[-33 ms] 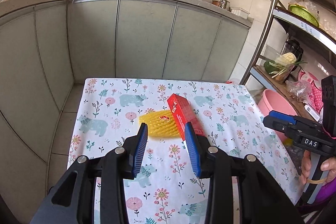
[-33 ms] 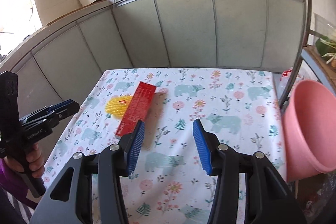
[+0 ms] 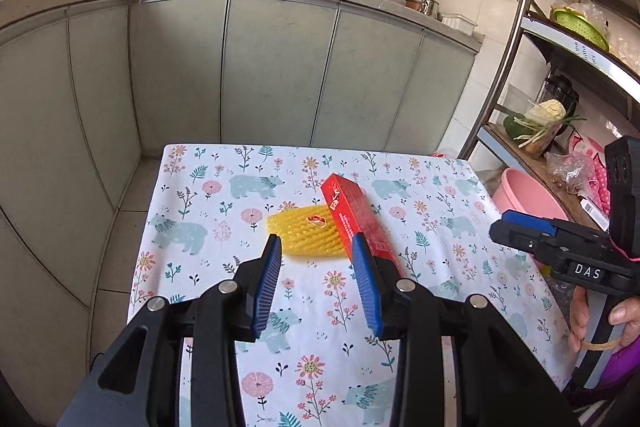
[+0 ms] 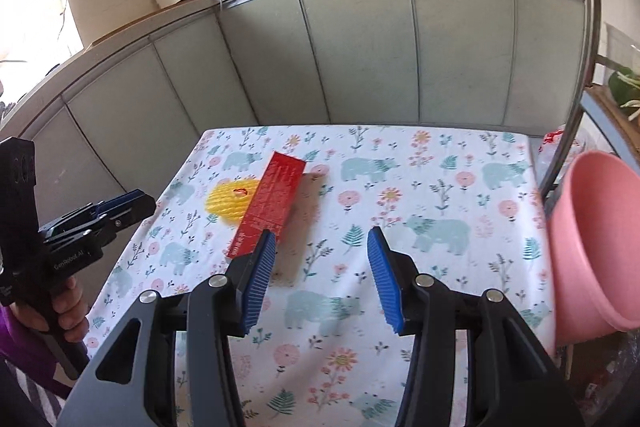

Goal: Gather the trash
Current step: 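Grasp the red toothpaste box with the right gripper while the left gripper approaches the yellow foam net, then grasp the yellow foam net with the left gripper and lift it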

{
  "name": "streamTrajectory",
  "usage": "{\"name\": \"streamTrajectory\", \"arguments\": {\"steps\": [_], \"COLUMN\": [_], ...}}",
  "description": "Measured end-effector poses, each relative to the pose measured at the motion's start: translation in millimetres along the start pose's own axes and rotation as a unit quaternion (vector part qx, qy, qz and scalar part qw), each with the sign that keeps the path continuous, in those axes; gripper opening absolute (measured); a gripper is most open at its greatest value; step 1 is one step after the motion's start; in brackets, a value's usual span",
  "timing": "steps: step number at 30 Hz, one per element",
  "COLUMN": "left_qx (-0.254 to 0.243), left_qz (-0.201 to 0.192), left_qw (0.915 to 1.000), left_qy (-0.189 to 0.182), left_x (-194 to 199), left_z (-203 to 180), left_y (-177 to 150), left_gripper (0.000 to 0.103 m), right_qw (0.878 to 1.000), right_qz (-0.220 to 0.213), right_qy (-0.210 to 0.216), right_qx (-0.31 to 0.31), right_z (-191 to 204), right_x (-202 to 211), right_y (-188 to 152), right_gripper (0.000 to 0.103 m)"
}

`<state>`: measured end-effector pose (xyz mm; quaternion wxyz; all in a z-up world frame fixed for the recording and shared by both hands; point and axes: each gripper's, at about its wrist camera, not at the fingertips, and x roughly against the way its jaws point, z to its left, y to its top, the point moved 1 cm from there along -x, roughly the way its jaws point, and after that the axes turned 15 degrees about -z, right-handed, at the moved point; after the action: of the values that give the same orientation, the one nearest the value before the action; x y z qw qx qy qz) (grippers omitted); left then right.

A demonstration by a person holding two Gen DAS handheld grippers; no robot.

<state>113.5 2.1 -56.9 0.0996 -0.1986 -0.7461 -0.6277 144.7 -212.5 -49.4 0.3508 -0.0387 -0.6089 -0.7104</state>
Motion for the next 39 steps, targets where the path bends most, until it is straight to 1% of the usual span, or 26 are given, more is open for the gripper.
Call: {"name": "streamTrajectory", "arguments": {"steps": [1, 3, 6, 12, 15, 21, 24, 25, 26, 30, 32, 39], "left_qx": [0.001, 0.001, 0.003, 0.011, 0.015, 0.018, 0.019, 0.02, 0.022, 0.027, 0.029, 0.032], "left_qz": [0.001, 0.003, 0.005, 0.007, 0.009, 0.01, 0.014, 0.016, 0.018, 0.03, 0.035, 0.052], "left_qw": [1.0, 1.0, 1.0, 0.9999, 0.9998, 0.9998, 0.9997, 0.9996, 0.9996, 0.9992, 0.9989, 0.998], "left_qy": [0.0, 0.002, 0.003, 0.004, 0.005, 0.006, 0.008, 0.008, 0.008, 0.009, 0.008, 0.015], "left_x": [0, 0, 1, 1, 0, -7, -12, -14, -17, -29, -36, -66], "left_z": [1, 3, 8, 16, 19, 22, 23, 23, 24, 26, 26, 27], "left_y": [-2, -4, -8, -13, -14, -14, -15, -15, -16, -18, -18, -14], "left_gripper": [0.036, 0.036, 0.036, 0.036, 0.036, 0.035, 0.036, 0.036, 0.036, 0.036, 0.036, 0.036], "right_qw": [1.0, 1.0, 0.998, 0.996, 0.995, 0.995, 0.995, 0.995, 0.995, 0.997, 0.998, 0.998], "right_qz": [0.01, 0.022, 0.044, 0.074, 0.086, 0.097, 0.098, 0.097, 0.097, 0.079, 0.067, 0.039], "right_qy": [0.006, 0.013, 0.022, 0.023, 0.024, 0.007, 0.009, 0.01, 0.013, 0.01, 0.001, -0.047], "right_qx": [-0.003, -0.012, -0.027, -0.042, -0.034, -0.023, -0.032, -0.034, -0.033, -0.023, -0.012, 0.024], "right_z": [4, 10, 18, 29, 38, 44, 41, 39, 38, 33, 28, 3], "right_x": [-8, -20, -41, -74, -86, -108, -110, -108, -107, -94, -82, -35], "right_y": [-1, -2, -4, -9, -13, -21, -23, -23, -23, -20, -16, -16], "right_gripper": [0.049, 0.059, 0.06, 0.06, 0.06, 0.06, 0.059, 0.057, 0.044, 0.044, 0.044, 0.044]}}
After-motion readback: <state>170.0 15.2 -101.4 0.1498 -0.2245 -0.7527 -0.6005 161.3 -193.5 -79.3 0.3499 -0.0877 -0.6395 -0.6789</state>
